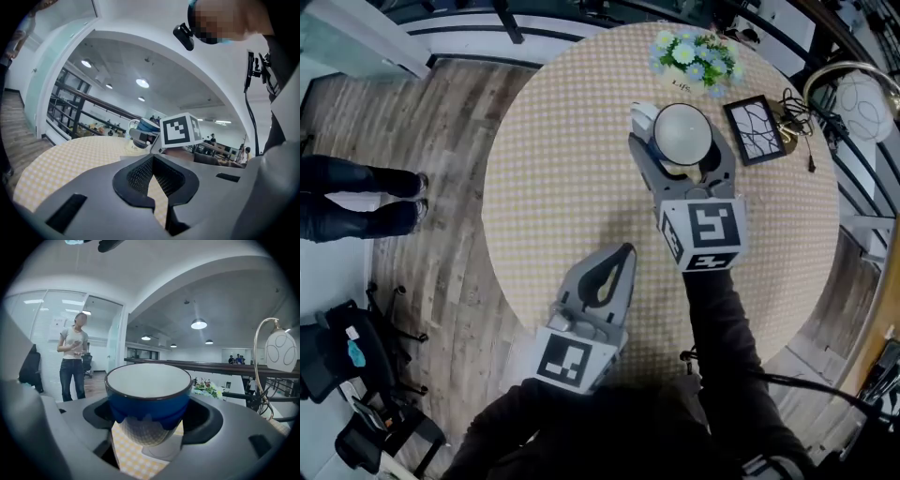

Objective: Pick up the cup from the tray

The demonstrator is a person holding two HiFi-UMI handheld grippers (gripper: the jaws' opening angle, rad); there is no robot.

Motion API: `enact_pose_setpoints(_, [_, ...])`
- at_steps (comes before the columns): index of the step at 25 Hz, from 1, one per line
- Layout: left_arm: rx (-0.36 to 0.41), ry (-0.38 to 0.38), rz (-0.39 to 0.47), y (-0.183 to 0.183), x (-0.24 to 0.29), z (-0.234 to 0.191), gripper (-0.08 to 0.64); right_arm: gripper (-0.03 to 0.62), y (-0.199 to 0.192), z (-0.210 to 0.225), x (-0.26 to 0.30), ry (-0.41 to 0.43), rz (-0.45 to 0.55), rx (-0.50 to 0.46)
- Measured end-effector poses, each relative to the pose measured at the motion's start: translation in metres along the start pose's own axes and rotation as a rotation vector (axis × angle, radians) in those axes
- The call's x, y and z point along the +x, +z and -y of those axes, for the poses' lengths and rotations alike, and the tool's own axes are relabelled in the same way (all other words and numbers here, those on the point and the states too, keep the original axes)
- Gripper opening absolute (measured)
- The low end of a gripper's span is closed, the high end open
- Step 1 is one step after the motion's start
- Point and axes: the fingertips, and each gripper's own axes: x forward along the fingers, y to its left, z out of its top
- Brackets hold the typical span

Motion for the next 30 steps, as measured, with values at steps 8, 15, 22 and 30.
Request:
enact_pose_setpoints(8, [0.024,0.073,0.046,0.014,-0.029,-0.001,0.005,0.382,0.008,-0.052,-0.006,0.110,0.010,-0.013])
enact_pose_setpoints(15, [-0.005,0.122,0.031,0.004,-0.043,-0.021,0.005,0.382,-0.031,-0.099,0.003,0.202,-0.062,0.008])
enact_pose_setpoints(22, [-0.043,0.146,-0.015,-0.021,-0.027,-0.044,0.005,0.382,-0.089,-0.108,0.026,0.238,-0.142,0.018])
enact_pose_setpoints(30, [-0.078,0.151,-0.067,-0.042,-0.020,-0.058,0.005,0.382,-0.127,-0.121,0.036,0.268,-0.242,0.026])
